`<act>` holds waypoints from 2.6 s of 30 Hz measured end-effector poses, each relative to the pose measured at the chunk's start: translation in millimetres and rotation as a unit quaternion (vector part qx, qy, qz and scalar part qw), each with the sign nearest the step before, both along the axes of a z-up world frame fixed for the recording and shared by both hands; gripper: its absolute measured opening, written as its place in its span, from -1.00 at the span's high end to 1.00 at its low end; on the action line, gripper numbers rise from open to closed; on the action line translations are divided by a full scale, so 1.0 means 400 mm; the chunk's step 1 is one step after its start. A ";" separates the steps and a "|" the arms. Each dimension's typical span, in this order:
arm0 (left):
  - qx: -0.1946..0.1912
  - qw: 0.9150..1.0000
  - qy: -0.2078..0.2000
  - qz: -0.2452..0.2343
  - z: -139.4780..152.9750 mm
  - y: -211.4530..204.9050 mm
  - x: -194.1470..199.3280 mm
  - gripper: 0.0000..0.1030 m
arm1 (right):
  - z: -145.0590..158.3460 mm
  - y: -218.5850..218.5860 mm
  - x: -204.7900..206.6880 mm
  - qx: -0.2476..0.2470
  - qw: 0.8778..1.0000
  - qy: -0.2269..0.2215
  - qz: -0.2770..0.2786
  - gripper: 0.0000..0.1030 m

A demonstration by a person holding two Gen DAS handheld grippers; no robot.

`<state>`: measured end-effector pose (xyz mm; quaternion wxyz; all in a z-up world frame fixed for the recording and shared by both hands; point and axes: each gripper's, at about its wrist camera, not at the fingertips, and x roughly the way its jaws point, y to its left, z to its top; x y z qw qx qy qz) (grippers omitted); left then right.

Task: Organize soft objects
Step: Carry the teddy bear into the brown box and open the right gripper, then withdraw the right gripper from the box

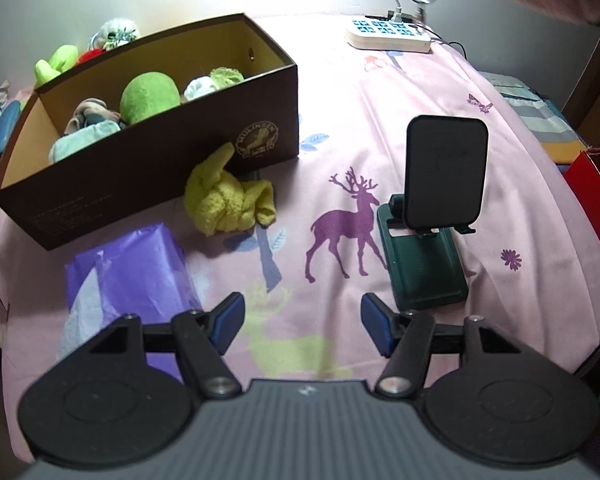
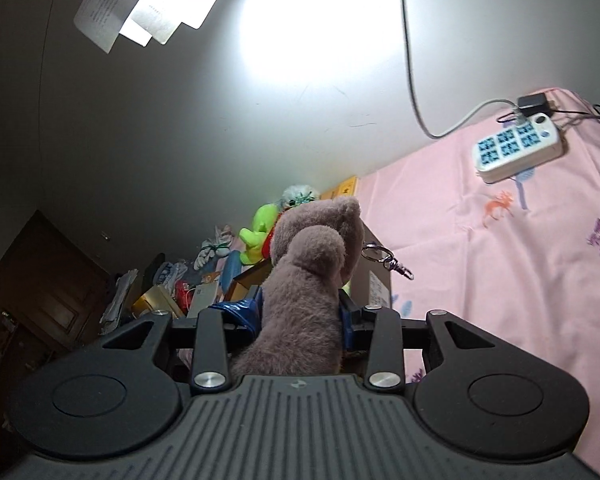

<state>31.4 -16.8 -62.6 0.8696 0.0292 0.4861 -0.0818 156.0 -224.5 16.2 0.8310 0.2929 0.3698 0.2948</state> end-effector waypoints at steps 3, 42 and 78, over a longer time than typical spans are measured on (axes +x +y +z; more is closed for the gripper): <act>-0.005 1.000 -0.011 -0.010 0.013 0.031 -0.013 -0.22 | 0.019 0.077 0.055 0.000 1.000 -0.008 0.022 0.61; -0.066 0.997 -0.045 -0.018 0.047 0.336 -0.048 -0.22 | -0.252 0.556 0.328 -0.357 0.931 0.017 0.075 0.50; -0.075 0.994 -0.030 -0.075 0.042 0.220 0.032 -0.22 | -0.272 0.254 -0.190 -0.137 0.980 0.140 0.042 0.52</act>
